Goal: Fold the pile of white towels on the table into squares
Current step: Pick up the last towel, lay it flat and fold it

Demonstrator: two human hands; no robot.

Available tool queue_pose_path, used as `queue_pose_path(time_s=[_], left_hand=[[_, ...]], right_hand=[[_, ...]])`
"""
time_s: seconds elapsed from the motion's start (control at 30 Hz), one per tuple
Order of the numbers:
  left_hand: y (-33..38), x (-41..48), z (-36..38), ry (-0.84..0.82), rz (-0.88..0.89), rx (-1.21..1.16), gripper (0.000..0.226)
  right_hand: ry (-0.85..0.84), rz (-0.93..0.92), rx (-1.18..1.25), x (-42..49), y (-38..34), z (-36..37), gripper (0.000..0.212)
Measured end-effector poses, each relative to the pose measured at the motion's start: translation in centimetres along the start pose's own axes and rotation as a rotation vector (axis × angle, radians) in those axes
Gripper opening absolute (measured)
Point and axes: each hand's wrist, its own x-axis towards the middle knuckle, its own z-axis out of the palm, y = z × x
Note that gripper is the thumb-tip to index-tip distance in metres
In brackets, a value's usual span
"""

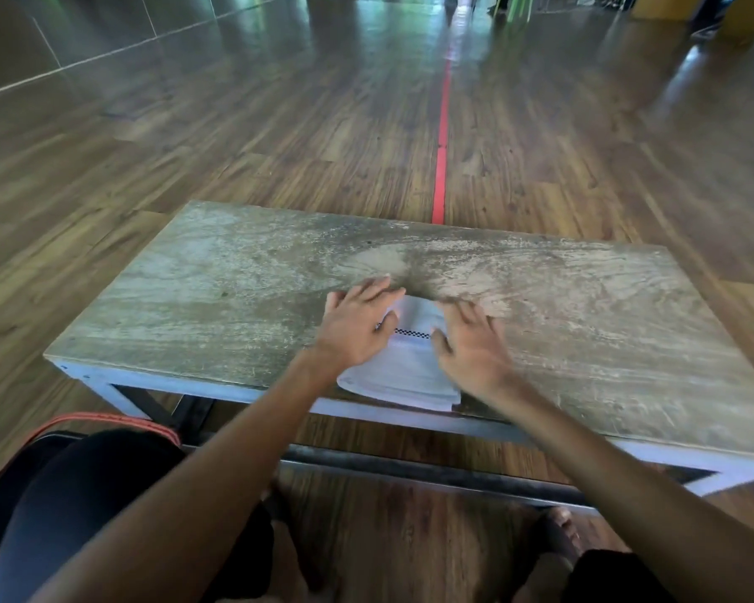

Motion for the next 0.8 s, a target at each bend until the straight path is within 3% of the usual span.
queue_pose_path(time_s=[0.07,0.13,0.27,0.4,0.53,0.63,0.8], left_hand=[[-1.6,0.5,0.4,-0.261,0.159,0.157,0.047],[-2.6,0.2,1.0,-0.390,0.230,0.206,0.051],[-2.8,-0.3,1.6,-0.383,0.212,0.197,0.052],[-1.7,-1.4,1.7,-0.377,0.087,0.186,0.054],[0.2,-4.5,1.0,-0.297,0.060,0.393,0.058],[1.8,-6.0,-0.2,-0.188,0.071,0.440,0.051],[1.7,-4.5,-0.8,-0.080,-0.003,0.293,0.045]], right_hand=[[-0.171,-0.034,-0.021,-1.7,-0.4,1.2,0.061],[-0.314,-0.027,-0.031,-2.7,-0.2,2.5,0.062],[-0.320,-0.040,-0.082,-2.8,1.0,3.1,0.063],[-0.401,-0.114,-0.049,-1.6,2.7,2.0,0.060],[-0.453,-0.090,-0.001,0.2,5.2,0.7,0.055],[-0.359,0.026,-0.029,1.2,6.5,0.0,0.055],[-0.029,0.145,-0.038,-0.4,3.9,-0.7,0.050]])
